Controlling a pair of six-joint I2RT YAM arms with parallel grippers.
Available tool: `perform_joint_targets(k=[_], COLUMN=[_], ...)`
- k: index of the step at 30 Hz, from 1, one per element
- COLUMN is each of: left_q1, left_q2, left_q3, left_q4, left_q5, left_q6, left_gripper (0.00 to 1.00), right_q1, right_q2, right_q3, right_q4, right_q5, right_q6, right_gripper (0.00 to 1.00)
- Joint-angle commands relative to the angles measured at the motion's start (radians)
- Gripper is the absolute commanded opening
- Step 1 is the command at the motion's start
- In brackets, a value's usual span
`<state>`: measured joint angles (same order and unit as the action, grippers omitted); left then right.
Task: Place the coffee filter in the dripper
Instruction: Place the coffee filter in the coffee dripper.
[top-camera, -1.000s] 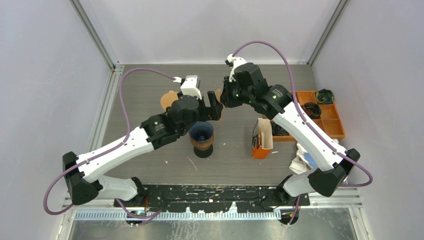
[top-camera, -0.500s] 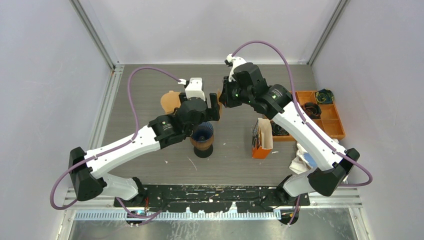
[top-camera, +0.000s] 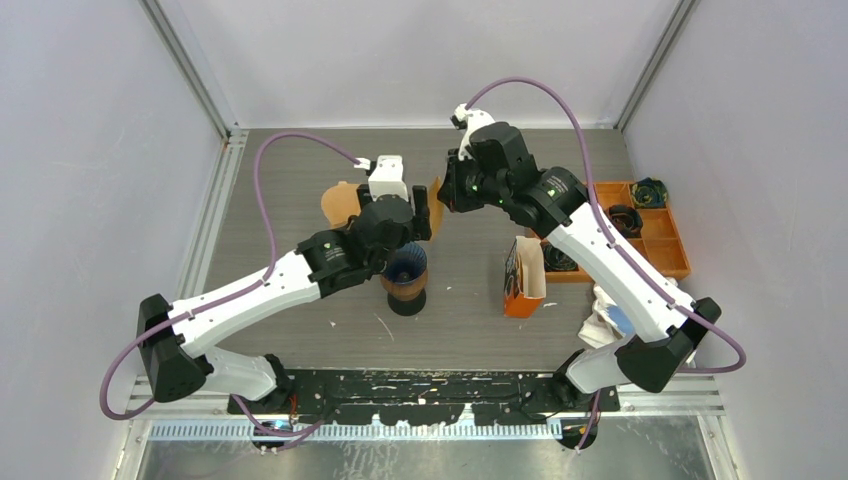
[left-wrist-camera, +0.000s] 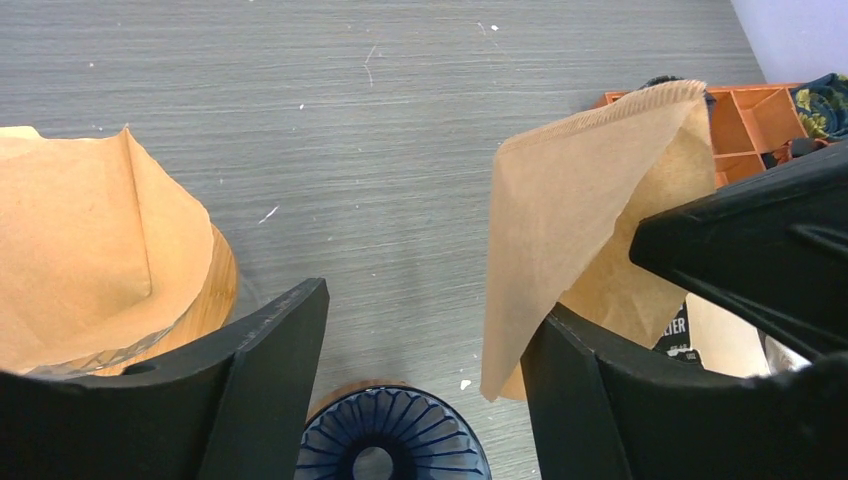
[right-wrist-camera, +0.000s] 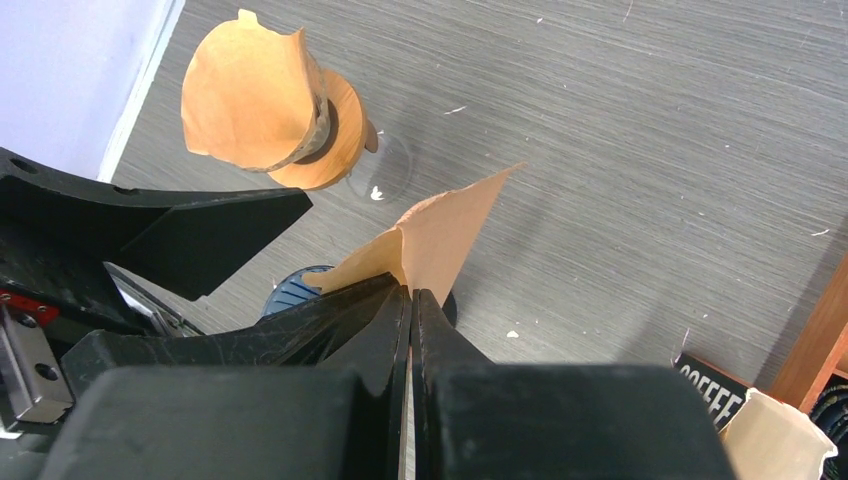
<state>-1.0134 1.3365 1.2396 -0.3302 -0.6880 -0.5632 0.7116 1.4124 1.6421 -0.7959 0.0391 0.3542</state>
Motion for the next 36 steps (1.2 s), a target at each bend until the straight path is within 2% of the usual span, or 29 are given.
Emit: perform_joint_targets(k=[1,7,17,22,30,36], left_q1=[-0.004,-0.004,-0.004,-0.004,-0.002,0.007], left_q2=[-0.016,-0.033,-0.058,-0.059,-0.023,0.019], left_q3=[0.036,0.011,0.013,0.048,0.151,0.231], left_q4=[0.015,0.051,0.029,-0.057,-0.239,-0.327], left_q5=[-0.031,0.017,0.055,0.049,0.023,0.036], left_q6=[0.014,0.016,-0.001,-0.05,-0.253,-0.345], left_gripper=[0.67,0.53,0.01,0.0,0.0,0.0], right_q1=[0.005,0.006,0.005,0.006,0.011,0.032], right_q2=[-0.023,-0.016,-0.021,-0.024,-0.025,-0.054], right_q3=[0.054,0.056,0.06,0.067,0.052,-0.015], right_q4=[0.013,0.001,-0.023,-0.035,-0.016,0.062], right_q5=[-0.008,-0.041,-0.036,-0.01,0.005,0.028], right_q6=[-0.004,0.001,-0.007,-0.018,-0.014,0.0], right_gripper=[0.01,0.01,0.02,0.09,0.32,0.42])
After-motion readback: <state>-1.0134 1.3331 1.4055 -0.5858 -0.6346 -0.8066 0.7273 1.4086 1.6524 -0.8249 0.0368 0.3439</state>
